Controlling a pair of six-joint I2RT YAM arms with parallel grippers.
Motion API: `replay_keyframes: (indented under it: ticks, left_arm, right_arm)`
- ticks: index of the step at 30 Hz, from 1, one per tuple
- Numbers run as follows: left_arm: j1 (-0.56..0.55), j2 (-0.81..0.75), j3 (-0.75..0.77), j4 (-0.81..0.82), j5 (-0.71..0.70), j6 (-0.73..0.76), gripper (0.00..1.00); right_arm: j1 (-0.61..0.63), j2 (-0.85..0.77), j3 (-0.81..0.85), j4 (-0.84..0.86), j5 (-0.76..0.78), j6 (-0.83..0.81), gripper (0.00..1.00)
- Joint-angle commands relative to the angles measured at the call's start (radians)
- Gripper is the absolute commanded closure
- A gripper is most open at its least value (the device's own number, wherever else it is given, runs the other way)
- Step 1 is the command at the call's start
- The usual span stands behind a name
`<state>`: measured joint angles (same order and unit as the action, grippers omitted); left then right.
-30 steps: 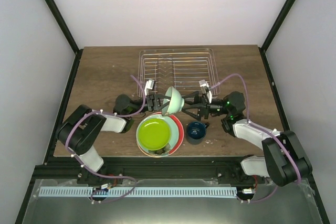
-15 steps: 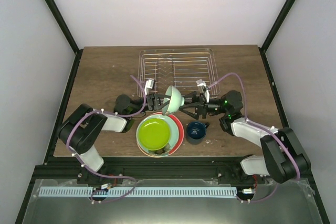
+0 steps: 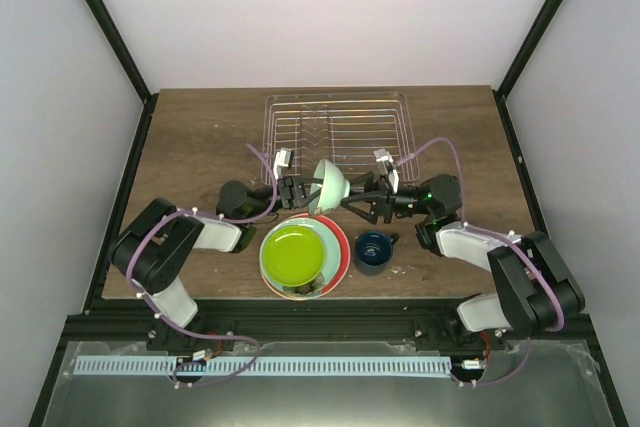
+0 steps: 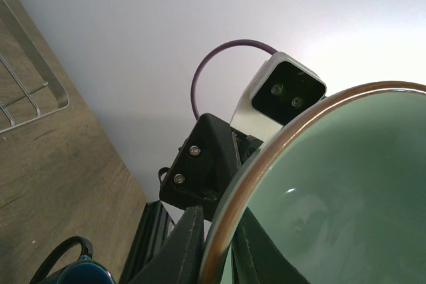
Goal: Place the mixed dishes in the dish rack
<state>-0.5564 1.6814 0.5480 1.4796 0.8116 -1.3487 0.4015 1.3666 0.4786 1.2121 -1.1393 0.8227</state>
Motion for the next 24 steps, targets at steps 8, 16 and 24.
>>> replay_keyframes:
  ticks: [8,16,24]
  left_arm:
    - [-0.012,-0.013,0.010,0.125,-0.056,0.018,1.00]
    - [-0.021,0.008,0.012,0.125,-0.066,0.023,1.00]
    - [-0.026,0.025,0.012,0.125,-0.070,0.026,1.00]
  right_arm:
    - [0.012,0.041,0.064,0.144,0.047,0.067,0.32]
    - [0.013,0.059,0.075,0.170,0.065,0.085,0.41]
    - [0.013,0.078,0.081,0.177,0.082,0.087,0.49]
